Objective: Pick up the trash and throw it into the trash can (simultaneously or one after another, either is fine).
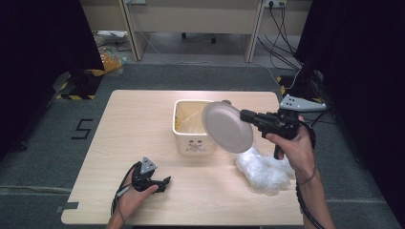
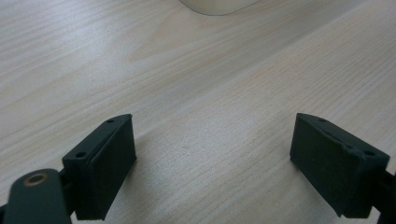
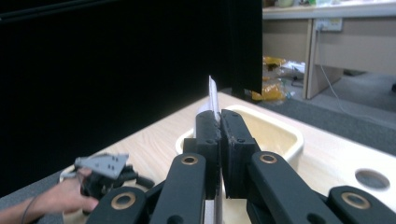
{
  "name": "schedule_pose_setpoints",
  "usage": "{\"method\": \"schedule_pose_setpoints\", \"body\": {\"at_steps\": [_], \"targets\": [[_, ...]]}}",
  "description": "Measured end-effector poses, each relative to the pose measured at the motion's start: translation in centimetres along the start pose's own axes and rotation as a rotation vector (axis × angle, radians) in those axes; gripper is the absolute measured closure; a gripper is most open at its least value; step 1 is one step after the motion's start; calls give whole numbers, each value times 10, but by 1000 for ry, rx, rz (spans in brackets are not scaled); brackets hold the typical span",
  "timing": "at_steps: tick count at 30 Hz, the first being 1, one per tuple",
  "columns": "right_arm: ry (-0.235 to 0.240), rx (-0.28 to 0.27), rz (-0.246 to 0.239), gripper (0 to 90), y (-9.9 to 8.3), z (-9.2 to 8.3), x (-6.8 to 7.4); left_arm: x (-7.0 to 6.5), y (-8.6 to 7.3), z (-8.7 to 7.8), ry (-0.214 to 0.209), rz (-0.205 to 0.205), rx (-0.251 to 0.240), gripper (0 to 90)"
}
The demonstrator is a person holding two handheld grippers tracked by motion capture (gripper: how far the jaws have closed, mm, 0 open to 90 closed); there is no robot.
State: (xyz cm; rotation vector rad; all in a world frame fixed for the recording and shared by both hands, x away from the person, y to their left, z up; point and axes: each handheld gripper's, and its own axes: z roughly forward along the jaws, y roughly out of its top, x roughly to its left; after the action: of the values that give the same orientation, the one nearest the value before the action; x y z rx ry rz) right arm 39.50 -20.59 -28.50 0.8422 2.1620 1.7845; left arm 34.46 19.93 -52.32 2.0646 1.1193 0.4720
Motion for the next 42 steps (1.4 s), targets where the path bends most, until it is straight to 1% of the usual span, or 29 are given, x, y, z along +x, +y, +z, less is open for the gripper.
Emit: {"method": "schedule_pose_setpoints", "body": {"at_steps": [2, 4, 9, 13, 17, 20, 30, 32, 38, 42], "targets": [[6, -3, -8, 871, 11, 9, 1, 0, 0, 0, -1, 0, 1, 133], [11, -7, -8, 871, 17, 15, 0, 0, 0, 0, 0, 0, 0, 133], [10, -5, 5, 871, 32, 35, -7, 0, 0, 0, -1, 4, 5, 132], [3, 4, 6, 871, 36, 52, -12, 0, 0, 0, -2, 4, 6, 132], [1, 6, 25, 871, 37, 68, -19, 0, 0, 0, -2, 2, 5, 132], [-5, 9, 52, 871, 35, 79, -26, 0, 0, 0, -2, 2, 5, 131], [-14, 39, 101, 871, 22, 110, -41, 0, 0, 0, -2, 2, 5, 130], [-16, 43, 107, 871, 18, 116, -44, 0, 0, 0, -2, 2, 6, 130], [-16, 65, 149, 871, 3, 131, -53, 0, 0, 0, -2, 1, 5, 130], [-15, 89, 168, 871, -8, 139, -56, 0, 0, 0, -2, 2, 5, 130]]}}
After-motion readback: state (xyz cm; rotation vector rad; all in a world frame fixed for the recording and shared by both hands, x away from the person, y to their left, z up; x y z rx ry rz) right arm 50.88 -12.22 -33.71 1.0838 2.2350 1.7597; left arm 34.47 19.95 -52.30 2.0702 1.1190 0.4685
